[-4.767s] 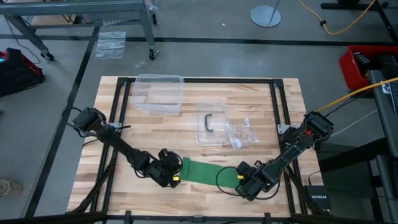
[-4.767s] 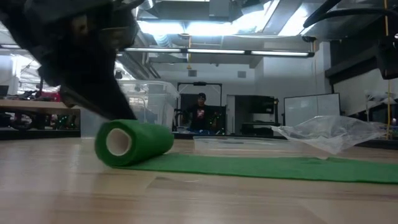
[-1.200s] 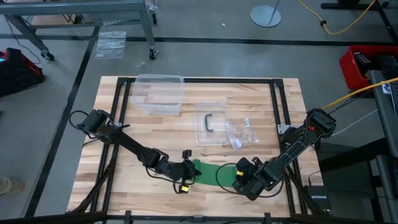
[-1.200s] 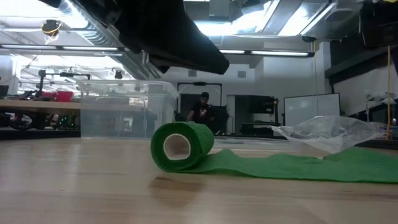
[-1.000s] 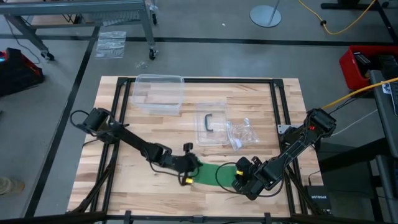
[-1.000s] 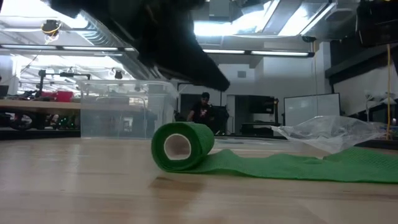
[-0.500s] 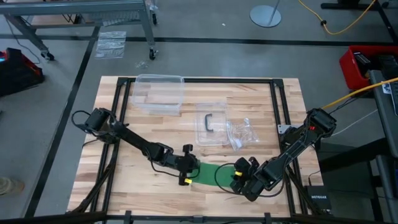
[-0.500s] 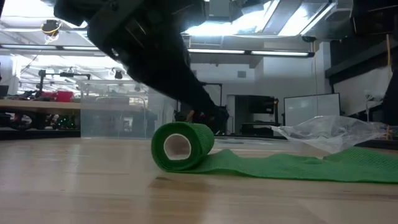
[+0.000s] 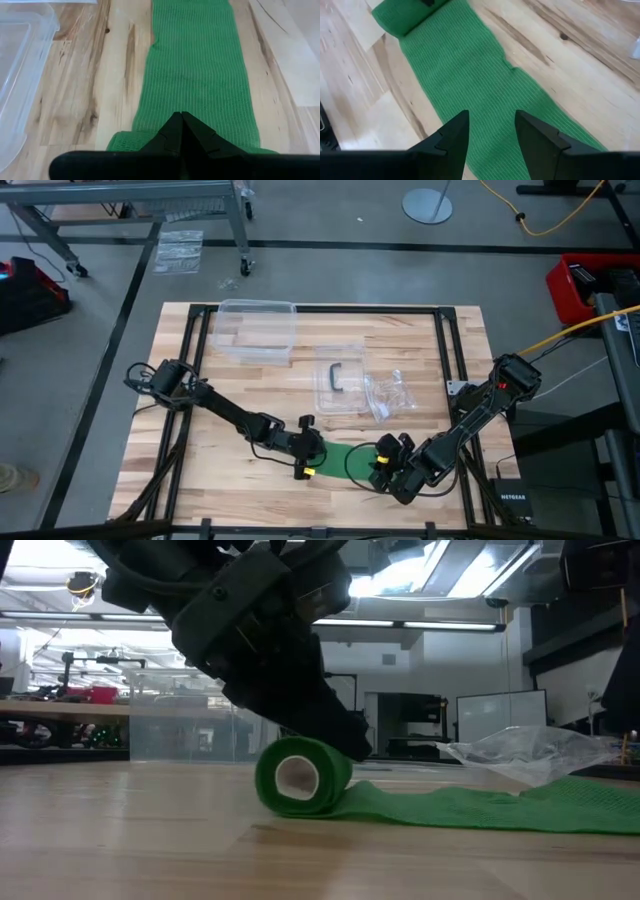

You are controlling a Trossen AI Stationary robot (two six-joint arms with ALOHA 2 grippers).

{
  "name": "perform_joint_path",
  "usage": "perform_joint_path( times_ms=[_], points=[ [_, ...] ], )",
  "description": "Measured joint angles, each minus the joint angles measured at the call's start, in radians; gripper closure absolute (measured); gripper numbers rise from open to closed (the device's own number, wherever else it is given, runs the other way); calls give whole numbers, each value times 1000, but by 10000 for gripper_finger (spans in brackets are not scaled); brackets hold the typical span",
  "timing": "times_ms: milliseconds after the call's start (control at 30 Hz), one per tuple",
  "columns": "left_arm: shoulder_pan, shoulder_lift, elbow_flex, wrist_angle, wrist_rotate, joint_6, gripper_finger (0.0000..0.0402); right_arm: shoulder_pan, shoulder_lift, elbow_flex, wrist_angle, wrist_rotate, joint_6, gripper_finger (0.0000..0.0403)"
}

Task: Roll bandage
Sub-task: Roll the green bandage

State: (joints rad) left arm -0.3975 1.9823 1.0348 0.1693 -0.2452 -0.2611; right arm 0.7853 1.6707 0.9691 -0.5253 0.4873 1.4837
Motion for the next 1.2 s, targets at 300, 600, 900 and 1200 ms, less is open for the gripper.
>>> perform_joint_path(
  times_ms=[300,600,900,1200],
  points=[
    [-1,8,-1,-48,6,-53,401,0,0,1,49,0,-3,237],
    [-1,24,1,-40,29,-88,401,0,0,1,82,0,-49,237],
    [0,1,-9,70,44,6,393,0,0,1,82,0,-50,237],
    [-3,-53,-12,56,63,42,308,0,0,1,82,-1,-50,237]
  ],
)
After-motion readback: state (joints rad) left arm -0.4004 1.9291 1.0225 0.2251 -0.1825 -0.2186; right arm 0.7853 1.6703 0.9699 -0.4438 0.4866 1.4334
